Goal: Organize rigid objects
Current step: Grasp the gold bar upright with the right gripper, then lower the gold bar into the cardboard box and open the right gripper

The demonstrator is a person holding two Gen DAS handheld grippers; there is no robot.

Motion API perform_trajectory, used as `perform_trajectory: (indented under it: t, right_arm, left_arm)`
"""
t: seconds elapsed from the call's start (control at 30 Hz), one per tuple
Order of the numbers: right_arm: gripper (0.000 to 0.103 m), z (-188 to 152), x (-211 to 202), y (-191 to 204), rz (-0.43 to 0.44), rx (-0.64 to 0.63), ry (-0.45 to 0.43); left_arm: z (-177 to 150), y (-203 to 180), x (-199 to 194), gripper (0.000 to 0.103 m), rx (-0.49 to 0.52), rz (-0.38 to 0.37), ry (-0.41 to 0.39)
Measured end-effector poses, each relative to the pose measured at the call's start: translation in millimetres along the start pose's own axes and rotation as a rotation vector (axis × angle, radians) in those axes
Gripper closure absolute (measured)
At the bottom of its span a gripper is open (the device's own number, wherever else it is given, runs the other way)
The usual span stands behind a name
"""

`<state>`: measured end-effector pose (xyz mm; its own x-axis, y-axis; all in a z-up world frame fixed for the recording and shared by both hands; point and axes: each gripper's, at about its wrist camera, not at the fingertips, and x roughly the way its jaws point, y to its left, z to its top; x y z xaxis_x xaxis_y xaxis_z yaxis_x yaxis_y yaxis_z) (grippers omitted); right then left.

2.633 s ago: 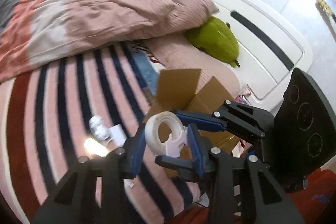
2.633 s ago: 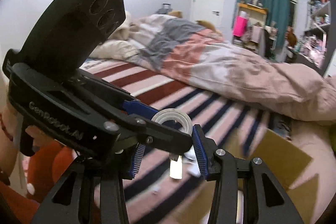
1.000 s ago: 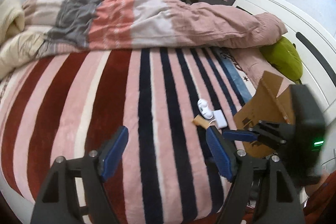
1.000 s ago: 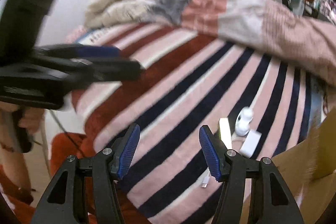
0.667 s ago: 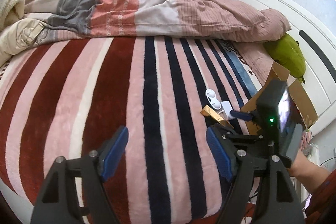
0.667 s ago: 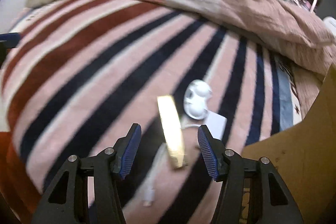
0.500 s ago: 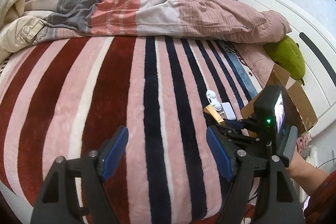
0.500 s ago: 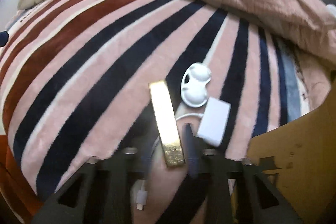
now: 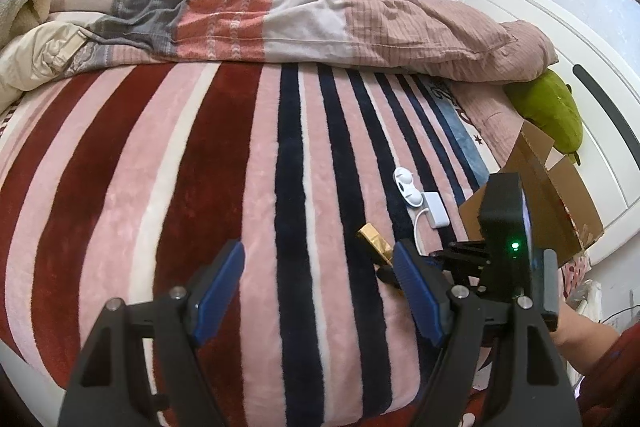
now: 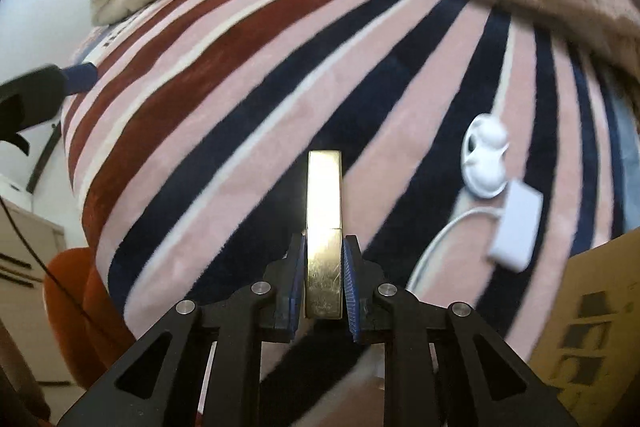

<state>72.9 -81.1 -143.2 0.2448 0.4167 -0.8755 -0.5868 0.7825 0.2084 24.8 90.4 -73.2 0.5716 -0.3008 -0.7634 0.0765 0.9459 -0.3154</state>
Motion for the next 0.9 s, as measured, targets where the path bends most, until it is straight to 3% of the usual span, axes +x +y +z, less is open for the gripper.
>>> perform_trajectory:
  t: [0.17, 0.27, 0.5, 0.63, 0.8, 0.9]
  right_arm:
    - [0.089, 2, 6, 5, -0.030, -0.026, -0.031]
    - [0.090, 4, 1, 9, -0.056, -0.061, -0.063]
    - [0.090, 9, -63, 32, 0.052, -0.134, -0.207]
    - [0.090, 14, -106, 38, 0.106, -0.175, -0.296]
    - [0.090, 8, -152, 21, 0.132, -0.176, -0.388]
    - [0.090, -2, -175, -3, 0.106, -0.144, -0.436]
  left_arm:
    - [-2, 0, 1, 0.029, -0.007, -0.002, 0.009]
    - [-2, -2, -1, 0.029, -0.004, -0.045, 0.007]
    - [13, -17, -10, 0.030, 0.003, -0.191, -0.014]
    - [34, -47, -19, 0.042, 0.042, -0.319, -0.045]
    - [57, -99, -17, 0.067, 0.131, -0.362, -0.055]
    - [67, -135, -9, 0.075, 0.193, -0.396, -0.044]
